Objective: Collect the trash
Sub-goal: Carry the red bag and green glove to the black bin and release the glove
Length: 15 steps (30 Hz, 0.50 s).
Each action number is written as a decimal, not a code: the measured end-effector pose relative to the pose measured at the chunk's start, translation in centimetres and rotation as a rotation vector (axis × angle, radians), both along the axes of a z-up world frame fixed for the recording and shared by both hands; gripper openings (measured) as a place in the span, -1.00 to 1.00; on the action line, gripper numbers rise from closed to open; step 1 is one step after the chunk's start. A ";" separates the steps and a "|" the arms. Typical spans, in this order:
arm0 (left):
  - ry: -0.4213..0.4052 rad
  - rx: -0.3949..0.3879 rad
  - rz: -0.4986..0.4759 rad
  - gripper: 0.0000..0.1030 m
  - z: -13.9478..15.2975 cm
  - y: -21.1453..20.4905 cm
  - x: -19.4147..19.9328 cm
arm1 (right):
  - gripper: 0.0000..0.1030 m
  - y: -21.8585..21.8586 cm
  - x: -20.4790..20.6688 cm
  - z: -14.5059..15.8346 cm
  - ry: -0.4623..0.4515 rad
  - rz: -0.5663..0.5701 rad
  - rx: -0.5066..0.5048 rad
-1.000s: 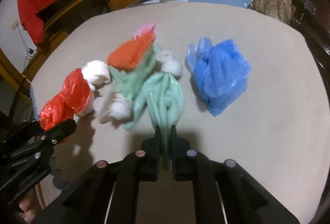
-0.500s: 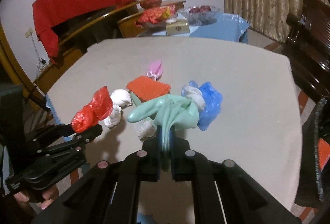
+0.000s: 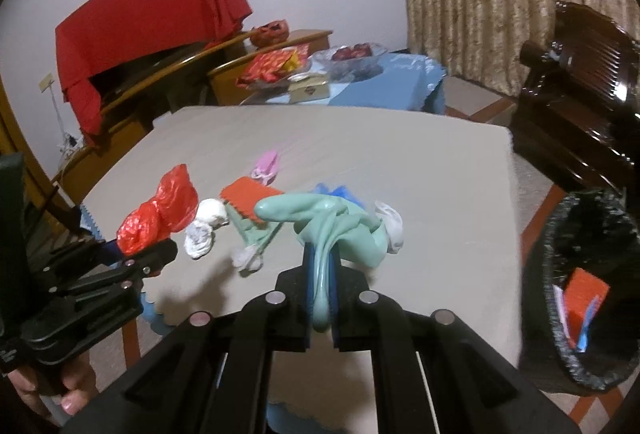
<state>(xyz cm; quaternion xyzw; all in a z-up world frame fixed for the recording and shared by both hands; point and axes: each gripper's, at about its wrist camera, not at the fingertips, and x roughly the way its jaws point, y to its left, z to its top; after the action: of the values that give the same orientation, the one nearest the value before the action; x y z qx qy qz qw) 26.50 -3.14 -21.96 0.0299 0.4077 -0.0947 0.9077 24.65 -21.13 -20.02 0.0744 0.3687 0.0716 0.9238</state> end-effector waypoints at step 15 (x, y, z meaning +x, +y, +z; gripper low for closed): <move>-0.043 -0.011 -0.091 -0.27 3.5 -10.1 -3.1 | -0.88 -9.3 -4.2 2.6 -0.062 -0.144 -0.056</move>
<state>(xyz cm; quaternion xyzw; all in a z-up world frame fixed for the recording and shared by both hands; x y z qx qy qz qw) 23.43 -13.19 -18.44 0.0454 0.3858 -0.1376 0.9111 20.42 -30.42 -17.41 0.0728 0.3355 -0.0030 0.9392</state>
